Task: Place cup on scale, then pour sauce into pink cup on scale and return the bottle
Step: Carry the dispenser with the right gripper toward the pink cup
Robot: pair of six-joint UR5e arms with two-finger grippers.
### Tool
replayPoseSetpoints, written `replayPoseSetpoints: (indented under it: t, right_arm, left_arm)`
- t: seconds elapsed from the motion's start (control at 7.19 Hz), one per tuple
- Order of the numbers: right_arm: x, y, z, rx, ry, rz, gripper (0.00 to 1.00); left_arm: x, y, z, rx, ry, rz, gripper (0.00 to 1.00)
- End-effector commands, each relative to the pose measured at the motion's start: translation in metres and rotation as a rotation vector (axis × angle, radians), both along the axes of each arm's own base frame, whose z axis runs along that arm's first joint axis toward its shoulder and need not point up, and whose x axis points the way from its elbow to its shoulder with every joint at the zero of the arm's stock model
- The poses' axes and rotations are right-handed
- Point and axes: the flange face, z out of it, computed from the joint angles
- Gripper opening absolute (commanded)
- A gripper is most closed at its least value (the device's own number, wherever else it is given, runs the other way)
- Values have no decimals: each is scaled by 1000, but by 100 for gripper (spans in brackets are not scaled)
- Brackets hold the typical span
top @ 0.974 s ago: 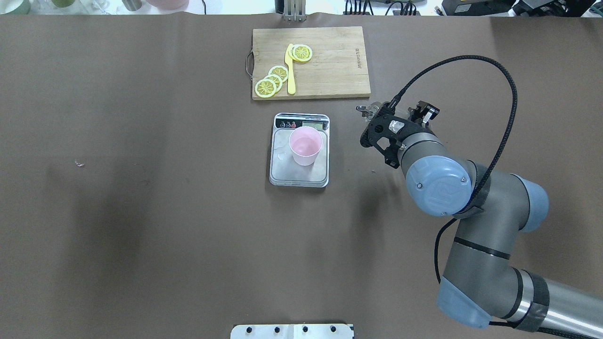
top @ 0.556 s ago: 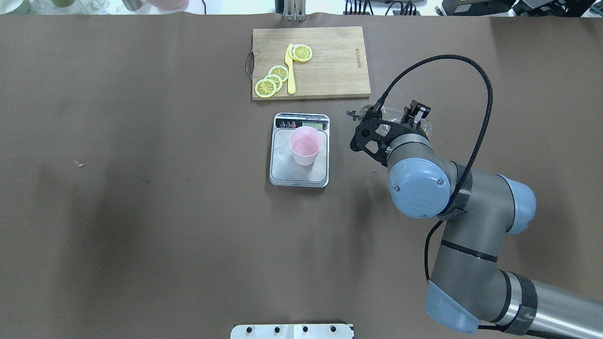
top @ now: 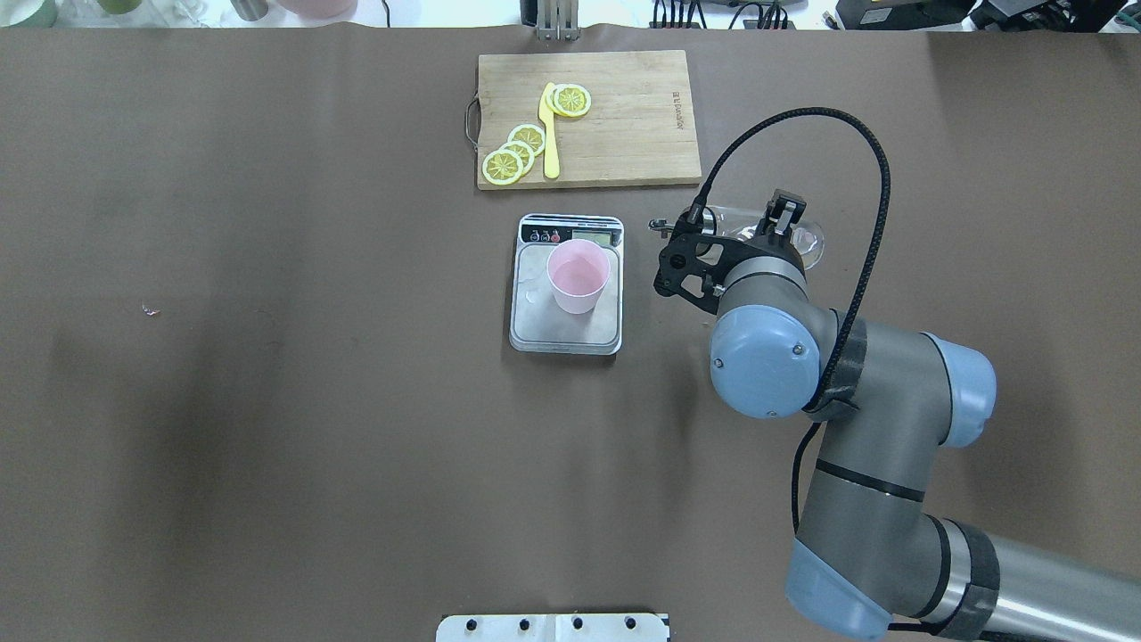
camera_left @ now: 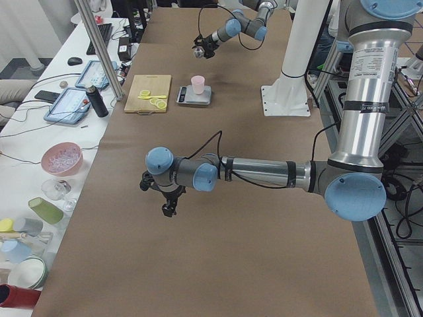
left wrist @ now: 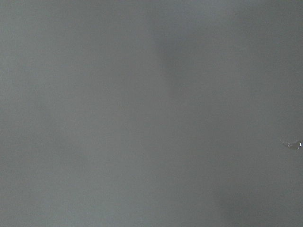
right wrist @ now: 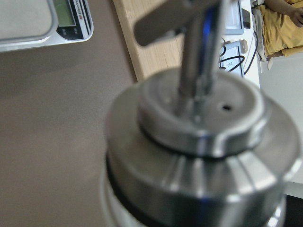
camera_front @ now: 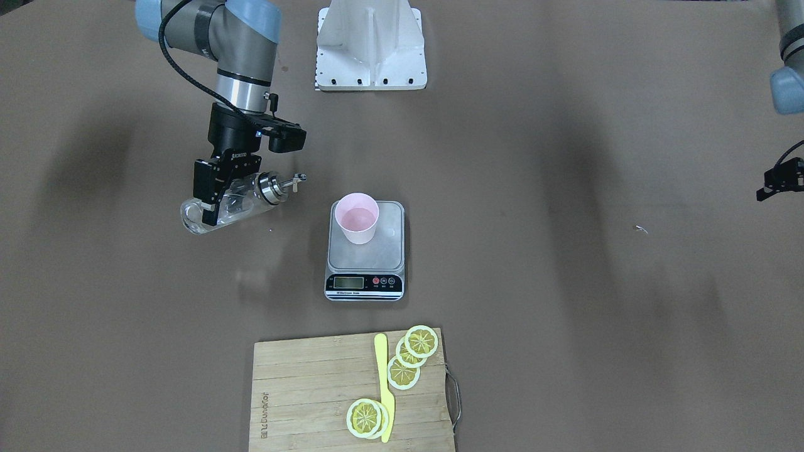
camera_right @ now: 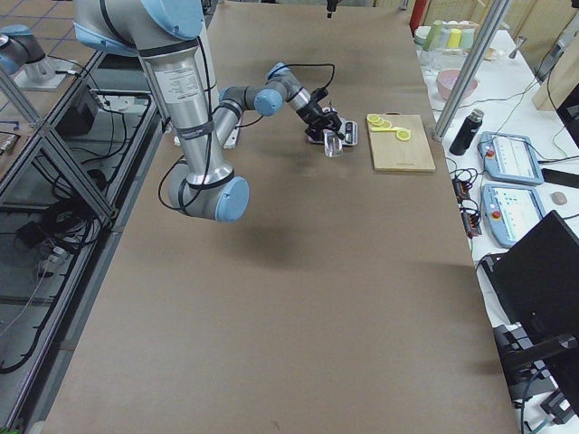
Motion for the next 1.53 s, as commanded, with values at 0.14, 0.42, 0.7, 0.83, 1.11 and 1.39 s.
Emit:
replayPoseSetpoints:
  t: [0.14, 0.42, 0.7, 0.83, 1.11, 1.39]
  right_arm:
    - [-21, -3, -8, -1, 54, -5, 7]
    - [-25, -6, -3, 12, 89, -8, 7]
    - [-45, -18, -5, 30, 137, 7, 6]
    - [-47, -20, -5, 44, 172, -9, 6]
    - [-55, -27, 5, 57, 225, 1, 6]
    - [-67, -32, -11, 63, 277, -8, 6]
  left_arm:
    - [-28, 3, 8, -87, -3, -53, 99]
    - [-42, 3, 9, -99, -10, -79, 99]
    - [-47, 3, 10, -112, -12, -90, 99]
    - [-53, 4, 10, -129, -13, -117, 99]
    - [-60, 4, 10, -128, -13, -130, 99]
    - [-66, 4, 10, -127, -14, -140, 99]
